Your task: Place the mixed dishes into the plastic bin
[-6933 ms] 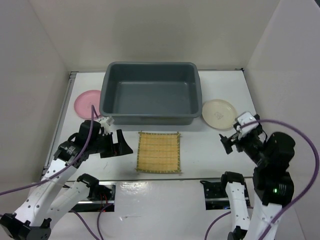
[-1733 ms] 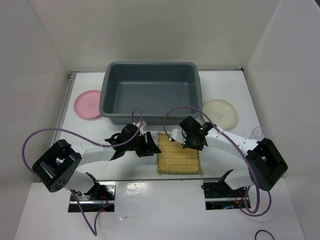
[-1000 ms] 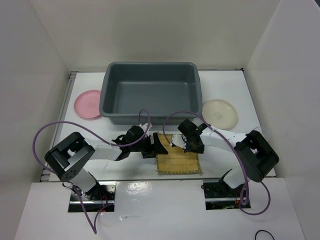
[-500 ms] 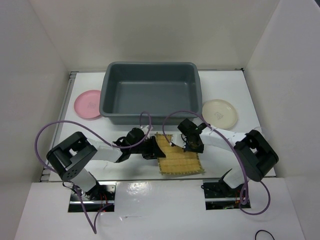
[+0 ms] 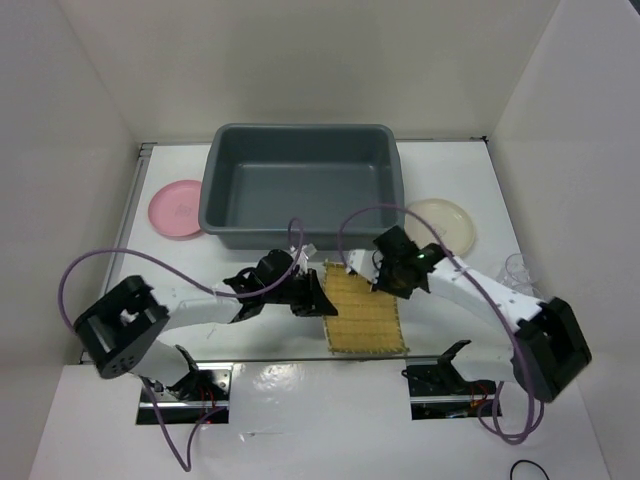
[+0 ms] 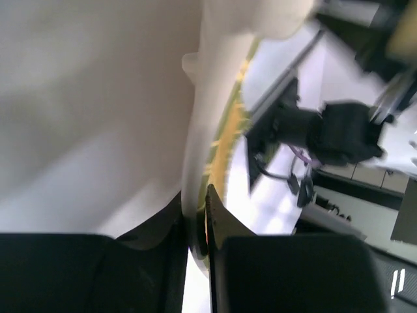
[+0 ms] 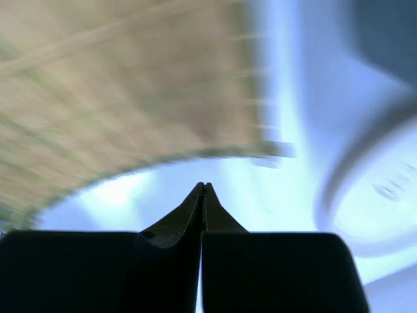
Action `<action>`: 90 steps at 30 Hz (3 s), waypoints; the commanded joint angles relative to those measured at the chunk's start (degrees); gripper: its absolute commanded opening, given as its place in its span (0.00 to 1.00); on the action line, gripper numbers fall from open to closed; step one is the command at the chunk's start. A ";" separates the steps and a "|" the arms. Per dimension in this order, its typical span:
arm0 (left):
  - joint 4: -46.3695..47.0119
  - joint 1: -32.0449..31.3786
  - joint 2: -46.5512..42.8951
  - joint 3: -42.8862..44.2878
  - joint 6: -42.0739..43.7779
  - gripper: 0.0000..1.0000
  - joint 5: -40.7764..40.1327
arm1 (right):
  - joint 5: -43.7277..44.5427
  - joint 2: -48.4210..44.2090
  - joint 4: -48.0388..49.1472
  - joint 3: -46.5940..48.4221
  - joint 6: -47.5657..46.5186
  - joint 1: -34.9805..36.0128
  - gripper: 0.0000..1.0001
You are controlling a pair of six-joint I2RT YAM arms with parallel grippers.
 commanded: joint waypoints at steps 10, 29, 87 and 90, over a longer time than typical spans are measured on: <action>-35.24 3.13 -18.36 30.22 12.09 0.00 7.01 | -3.70 -21.78 5.45 5.98 8.89 -28.83 0.00; -40.19 30.20 20.40 69.87 17.63 0.00 22.04 | -13.71 -69.43 -0.76 1.76 4.15 -50.04 0.99; -65.27 33.97 32.53 86.96 34.24 0.99 -22.83 | 6.68 -69.96 11.44 -10.37 14.18 -47.83 0.99; -55.09 37.91 14.44 70.54 29.25 1.00 -32.18 | 6.06 -70.48 11.44 -10.37 14.18 -47.31 0.99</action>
